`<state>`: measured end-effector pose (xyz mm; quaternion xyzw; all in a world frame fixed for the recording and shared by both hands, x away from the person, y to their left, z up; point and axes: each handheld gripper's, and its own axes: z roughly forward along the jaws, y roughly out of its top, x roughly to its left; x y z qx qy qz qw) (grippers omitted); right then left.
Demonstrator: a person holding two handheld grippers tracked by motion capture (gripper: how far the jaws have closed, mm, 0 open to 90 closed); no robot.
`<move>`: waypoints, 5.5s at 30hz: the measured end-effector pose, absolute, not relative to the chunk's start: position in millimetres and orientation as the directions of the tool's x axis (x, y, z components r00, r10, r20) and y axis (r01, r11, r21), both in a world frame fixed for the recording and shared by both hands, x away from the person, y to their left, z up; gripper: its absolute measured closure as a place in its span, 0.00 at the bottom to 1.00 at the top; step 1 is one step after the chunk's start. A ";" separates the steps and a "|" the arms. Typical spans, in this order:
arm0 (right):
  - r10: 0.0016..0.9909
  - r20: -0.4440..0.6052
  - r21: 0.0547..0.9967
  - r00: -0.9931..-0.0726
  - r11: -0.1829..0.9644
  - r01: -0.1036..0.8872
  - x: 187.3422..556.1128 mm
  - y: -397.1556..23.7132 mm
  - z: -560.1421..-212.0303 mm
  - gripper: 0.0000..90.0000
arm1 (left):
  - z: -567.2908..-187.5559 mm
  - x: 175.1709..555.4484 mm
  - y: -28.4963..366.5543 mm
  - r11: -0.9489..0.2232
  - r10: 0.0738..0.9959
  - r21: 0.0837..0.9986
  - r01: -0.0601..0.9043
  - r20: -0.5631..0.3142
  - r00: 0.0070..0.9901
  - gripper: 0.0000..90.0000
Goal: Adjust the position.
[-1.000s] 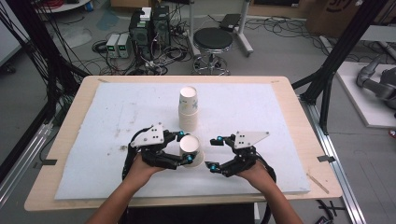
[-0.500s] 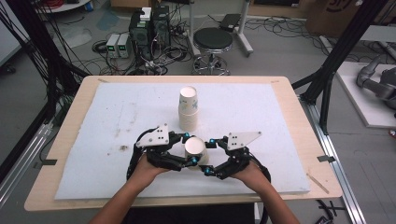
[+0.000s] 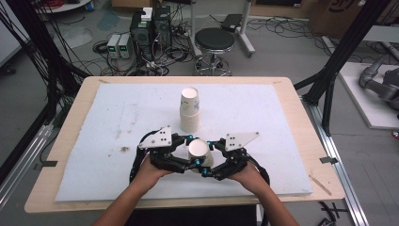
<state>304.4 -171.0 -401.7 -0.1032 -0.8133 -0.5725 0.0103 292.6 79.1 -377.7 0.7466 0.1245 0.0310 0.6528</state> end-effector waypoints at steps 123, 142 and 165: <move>0.191 0.072 0.945 -0.979 0.301 0.129 290.3 -194.9 -394.4 0.22 | -386.7 289.0 120.9 -0.132 0.153 0.976 0.173 -0.152 0.976 0.42; 0.115 0.136 0.955 -0.984 0.250 0.161 293.2 -188.8 -404.9 0.28 | -391.7 286.4 116.7 -0.096 0.103 0.982 0.161 -0.151 0.983 0.42; 0.107 0.136 0.950 -0.985 0.268 0.160 297.3 -193.2 -397.2 0.35 | -393.9 284.3 112.3 -0.169 0.184 0.969 0.178 -0.146 0.972 0.12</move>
